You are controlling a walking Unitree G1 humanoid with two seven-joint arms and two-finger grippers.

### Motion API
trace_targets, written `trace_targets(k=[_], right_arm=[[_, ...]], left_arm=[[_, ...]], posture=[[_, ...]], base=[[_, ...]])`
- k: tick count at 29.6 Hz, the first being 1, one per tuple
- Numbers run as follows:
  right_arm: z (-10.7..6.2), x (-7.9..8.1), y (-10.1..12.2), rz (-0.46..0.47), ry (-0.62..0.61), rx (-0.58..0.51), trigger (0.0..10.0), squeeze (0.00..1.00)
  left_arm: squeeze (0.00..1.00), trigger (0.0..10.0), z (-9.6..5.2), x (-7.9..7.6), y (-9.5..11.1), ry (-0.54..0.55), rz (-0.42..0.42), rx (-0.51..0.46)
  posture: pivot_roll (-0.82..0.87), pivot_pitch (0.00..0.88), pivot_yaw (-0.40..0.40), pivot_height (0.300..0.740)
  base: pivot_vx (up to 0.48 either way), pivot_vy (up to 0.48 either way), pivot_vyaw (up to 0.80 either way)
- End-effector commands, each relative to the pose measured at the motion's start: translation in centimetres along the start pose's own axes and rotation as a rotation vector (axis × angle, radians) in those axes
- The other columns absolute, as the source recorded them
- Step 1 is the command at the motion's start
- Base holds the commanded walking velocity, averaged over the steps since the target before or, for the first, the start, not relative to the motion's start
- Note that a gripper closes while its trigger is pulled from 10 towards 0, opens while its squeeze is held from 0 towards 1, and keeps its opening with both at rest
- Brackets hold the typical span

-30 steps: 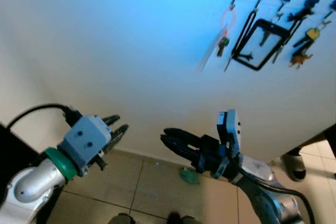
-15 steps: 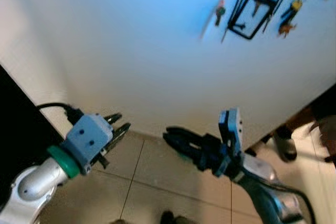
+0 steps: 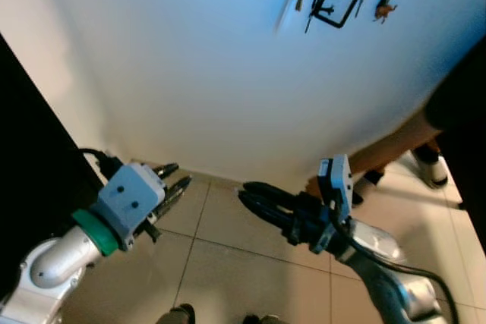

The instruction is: Hang keys on a hook

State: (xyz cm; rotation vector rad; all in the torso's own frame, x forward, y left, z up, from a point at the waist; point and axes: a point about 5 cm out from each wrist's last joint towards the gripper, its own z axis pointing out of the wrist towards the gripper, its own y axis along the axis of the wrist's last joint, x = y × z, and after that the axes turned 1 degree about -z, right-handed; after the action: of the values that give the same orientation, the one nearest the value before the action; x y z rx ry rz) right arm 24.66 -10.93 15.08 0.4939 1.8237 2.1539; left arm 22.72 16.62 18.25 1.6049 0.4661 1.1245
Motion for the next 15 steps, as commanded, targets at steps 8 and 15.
trace_targets(k=[8,15], right_arm=[[-0.34,-0.25,-0.38,-0.002,-0.026,0.023,10.0,0.0],[-0.2,-0.42,-0.65,-0.012,-0.036,0.045,10.0,0.0]], left_arm=[[0.0,10.0,0.22,-0.55,-0.56,-0.022,-0.014,0.017],[0.0,10.0,0.38,-0.68,-0.65,-0.017,-0.024,0.014]], posture=[[0.09,0.047,0.031,0.74],[0.09,0.046,0.028,0.74]], base=[[-0.346,0.0,0.0],[-0.349,0.0,0.0]])
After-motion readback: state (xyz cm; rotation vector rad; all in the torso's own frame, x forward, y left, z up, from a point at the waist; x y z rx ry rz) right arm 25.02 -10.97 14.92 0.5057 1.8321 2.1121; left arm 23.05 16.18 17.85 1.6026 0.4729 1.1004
